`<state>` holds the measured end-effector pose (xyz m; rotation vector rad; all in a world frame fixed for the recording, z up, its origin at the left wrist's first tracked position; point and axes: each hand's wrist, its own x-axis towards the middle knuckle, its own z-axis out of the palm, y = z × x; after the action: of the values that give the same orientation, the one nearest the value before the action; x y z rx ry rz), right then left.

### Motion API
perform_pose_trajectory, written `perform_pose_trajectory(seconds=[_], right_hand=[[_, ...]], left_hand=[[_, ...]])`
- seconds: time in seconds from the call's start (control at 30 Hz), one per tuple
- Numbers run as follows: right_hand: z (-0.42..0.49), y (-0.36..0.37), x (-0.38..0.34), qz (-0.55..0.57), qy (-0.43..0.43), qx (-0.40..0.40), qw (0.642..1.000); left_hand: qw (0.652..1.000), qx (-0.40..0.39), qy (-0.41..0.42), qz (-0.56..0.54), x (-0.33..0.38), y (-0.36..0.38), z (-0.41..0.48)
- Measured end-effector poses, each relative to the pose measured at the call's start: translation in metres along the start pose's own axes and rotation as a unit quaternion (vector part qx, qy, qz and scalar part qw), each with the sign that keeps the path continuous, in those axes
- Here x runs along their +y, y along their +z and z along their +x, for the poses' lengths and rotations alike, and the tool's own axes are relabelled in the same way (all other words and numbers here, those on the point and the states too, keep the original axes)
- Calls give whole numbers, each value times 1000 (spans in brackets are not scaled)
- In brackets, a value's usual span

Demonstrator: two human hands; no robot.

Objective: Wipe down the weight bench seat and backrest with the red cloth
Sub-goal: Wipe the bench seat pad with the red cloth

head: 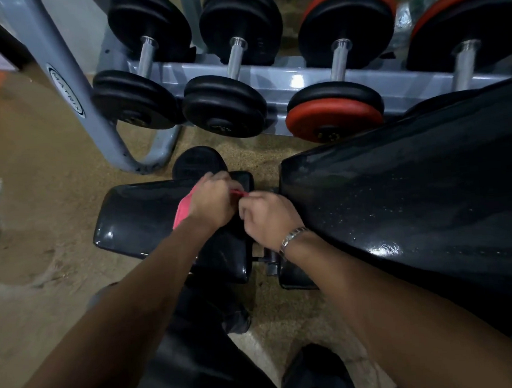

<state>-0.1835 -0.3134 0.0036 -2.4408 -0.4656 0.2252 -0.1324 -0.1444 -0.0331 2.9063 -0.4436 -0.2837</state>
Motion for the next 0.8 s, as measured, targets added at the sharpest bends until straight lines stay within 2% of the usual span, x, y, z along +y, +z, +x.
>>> perform_pose_trajectory(seconds=[0.13,0.2,0.3,0.4,0.47,0.6,0.67,0.73,0.8], right_hand=[[4,-32,1,-134,-11,-77,988],[-1,-41,4,-206,-10,-95,974],[-14,-45,14,-286,-25,-96,953],[-27,-38,27,-309,-57,-74,947],[-33,-34,32,-315,-70,-64,944],[-32,-30,35,-319,-78,-52,943],[-31,-29,34,-316,-76,-50,944],[-32,-29,34,-315,-71,-52,945],[-33,-28,35,-312,-73,-49,946]], left_hand=[[996,-53,70,-14,1,-9,-15],[998,-48,34,10,0,-8,-18],[999,13,-29,27,11,0,-27],[997,-57,44,8,19,2,-41],[995,-92,49,4,20,-1,-44],[999,-6,-18,47,31,13,-56],[999,-23,24,24,34,19,-66],[994,-88,62,-1,30,18,-71],[995,-88,47,-19,29,13,-70]])
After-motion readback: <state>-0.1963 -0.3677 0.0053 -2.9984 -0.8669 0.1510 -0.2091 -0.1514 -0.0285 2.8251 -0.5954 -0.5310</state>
